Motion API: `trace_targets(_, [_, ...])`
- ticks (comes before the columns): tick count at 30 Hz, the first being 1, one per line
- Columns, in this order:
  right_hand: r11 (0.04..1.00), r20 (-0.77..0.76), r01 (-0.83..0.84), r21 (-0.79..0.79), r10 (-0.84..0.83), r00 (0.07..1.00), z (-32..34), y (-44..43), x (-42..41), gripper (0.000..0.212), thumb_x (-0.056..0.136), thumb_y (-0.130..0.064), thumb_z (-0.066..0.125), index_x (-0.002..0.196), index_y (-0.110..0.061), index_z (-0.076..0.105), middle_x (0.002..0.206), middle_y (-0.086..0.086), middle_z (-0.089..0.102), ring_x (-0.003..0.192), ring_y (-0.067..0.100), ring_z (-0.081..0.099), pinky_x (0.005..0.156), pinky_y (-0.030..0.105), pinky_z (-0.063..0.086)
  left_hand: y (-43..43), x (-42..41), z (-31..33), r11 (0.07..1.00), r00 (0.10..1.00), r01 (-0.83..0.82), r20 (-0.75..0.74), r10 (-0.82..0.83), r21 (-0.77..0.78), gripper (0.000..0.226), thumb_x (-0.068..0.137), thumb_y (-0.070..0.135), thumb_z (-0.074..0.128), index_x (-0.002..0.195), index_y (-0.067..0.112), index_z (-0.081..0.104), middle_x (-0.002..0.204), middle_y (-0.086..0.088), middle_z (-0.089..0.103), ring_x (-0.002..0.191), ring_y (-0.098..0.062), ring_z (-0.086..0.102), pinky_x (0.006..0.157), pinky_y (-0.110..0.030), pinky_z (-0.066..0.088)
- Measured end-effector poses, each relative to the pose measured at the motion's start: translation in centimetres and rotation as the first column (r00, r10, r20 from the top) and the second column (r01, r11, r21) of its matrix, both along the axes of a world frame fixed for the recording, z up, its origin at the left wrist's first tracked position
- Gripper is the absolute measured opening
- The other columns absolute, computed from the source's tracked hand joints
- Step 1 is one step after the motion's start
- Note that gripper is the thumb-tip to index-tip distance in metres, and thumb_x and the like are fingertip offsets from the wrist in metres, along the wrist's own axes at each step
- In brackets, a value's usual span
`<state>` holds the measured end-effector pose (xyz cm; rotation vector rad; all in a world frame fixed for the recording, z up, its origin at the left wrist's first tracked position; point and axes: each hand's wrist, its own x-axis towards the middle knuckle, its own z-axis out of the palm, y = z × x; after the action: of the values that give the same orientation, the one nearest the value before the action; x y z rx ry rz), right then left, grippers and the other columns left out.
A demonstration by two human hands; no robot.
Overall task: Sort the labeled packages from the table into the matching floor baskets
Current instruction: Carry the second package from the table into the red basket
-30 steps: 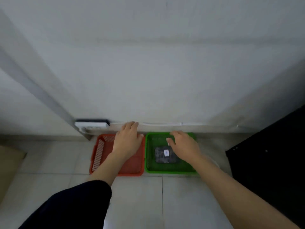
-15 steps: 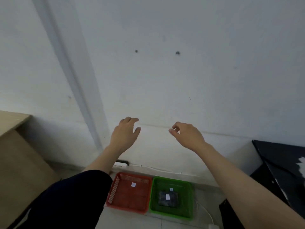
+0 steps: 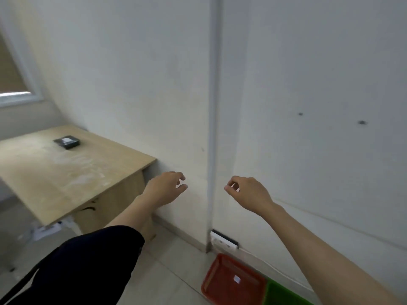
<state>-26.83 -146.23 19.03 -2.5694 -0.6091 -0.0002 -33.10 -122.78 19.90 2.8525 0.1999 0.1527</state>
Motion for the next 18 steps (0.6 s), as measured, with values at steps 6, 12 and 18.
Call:
trace_targets(6, [0.988, 0.085, -0.152, -0.016, 0.152, 0.985, 1.4, 17.8, -0.9, 0.031, 0.09, -0.044, 0.046, 0.104, -0.021, 0.063, 0.096, -0.002, 0.071, 0.087, 0.019, 0.063, 0.07, 0.033, 0.051, 16.4, -4.5, 3.3, 0.989, 0.991, -0.131, 0.039, 0.129, 0.066, 0.034, 0.091, 0.04, 0.05, 0.118, 0.021, 0.059, 0.115, -0.001, 0.066, 0.107, -0.022, 0.059, 0.087, -0.036, 0.048])
trace_targets(12, [0.97, 0.108, -0.24, -0.034, 0.243, 0.964, 2.0, 30.4, -1.4, 0.032, 0.092, -0.04, 0.046, 0.103, -0.016, 0.063, 0.102, 0.004, 0.069, 0.088, 0.023, 0.063, 0.072, 0.035, 0.052, 28.8, -6.5, 4.5, 0.974, 0.974, -0.222, 0.045, 0.223, -0.036, 0.036, 0.09, 0.042, 0.052, 0.118, 0.021, 0.06, 0.107, 0.0, 0.068, 0.097, -0.019, 0.062, 0.082, -0.034, 0.05])
trace_targets(18, [0.965, 0.109, -0.252, -0.066, 0.258, 0.96, 2.6, 40.8, 0.8, 0.035, 0.091, -0.041, 0.045, 0.112, -0.018, 0.061, 0.106, 0.004, 0.069, 0.093, 0.024, 0.064, 0.08, 0.039, 0.053, 38.0, -4.7, 3.5, 0.967, 0.961, -0.253, 0.117, 0.252, -0.001, 0.035, 0.09, 0.043, 0.051, 0.118, 0.024, 0.059, 0.106, 0.004, 0.069, 0.097, -0.018, 0.062, 0.081, -0.034, 0.05])
